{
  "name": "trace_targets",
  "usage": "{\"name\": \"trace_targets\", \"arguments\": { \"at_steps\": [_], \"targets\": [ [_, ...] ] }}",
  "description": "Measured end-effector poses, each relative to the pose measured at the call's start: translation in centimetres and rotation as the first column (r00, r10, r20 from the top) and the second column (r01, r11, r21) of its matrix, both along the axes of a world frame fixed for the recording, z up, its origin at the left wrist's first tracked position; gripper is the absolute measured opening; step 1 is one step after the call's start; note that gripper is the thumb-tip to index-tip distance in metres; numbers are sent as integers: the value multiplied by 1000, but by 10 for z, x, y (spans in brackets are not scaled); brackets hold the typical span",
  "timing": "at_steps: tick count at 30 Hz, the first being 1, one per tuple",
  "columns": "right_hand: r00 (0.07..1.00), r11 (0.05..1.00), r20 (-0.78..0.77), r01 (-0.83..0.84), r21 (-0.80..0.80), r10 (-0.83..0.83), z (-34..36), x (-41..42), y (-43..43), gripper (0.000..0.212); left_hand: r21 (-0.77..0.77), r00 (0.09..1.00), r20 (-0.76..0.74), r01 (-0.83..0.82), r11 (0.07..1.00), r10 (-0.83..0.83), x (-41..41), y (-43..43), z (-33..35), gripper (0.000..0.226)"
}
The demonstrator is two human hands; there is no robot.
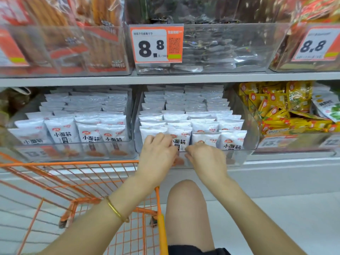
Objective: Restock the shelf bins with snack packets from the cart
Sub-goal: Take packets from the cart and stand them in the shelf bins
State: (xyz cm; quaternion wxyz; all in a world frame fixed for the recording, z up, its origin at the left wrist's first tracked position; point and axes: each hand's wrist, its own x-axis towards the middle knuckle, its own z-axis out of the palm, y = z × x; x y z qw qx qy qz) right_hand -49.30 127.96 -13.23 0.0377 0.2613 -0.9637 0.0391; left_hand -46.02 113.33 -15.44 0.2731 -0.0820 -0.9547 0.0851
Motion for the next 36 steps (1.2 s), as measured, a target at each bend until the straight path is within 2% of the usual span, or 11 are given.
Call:
{"name": "trace_targets", "arguments": {
  "at_steps": [5, 14, 20, 26, 31, 33, 36],
  "targets": [
    [999, 998, -27, 45, -41, -46, -17, -7, -4, 17, -44, 998, 37, -47, 998, 49, -5, 2, 0, 8],
    [990, 985, -119, 58, -160, -78, -17, -32, -14, 11, 12, 993, -5, -121, 993, 121, -24, -2, 21, 7],
    [993, 984, -95, 55, -168, -71, -25, -39, -22, 17, 12, 978, 102, -182, 983, 180, -29, -6, 18, 29],
    [990, 979, -118, 56, -194, -80, -28, -40, -23, 18, -9, 970, 111, -215, 977, 215, -31, -6, 19, 31],
    [992, 977, -90, 74, -201, -93, -33, -41, -26, 19, -17, 962, 177, -210, 977, 210, -31, -5, 15, 32],
    [992, 978, -91, 74, -193, -93, -36, -40, -26, 19, -14, 967, 159, -202, 979, 201, -30, -5, 11, 30],
    [989, 979, -84, 102, -175, -118, -32, -40, -26, 11, 58, 982, 42, -184, 981, 182, -17, -18, 9, 22]
  ]
}}
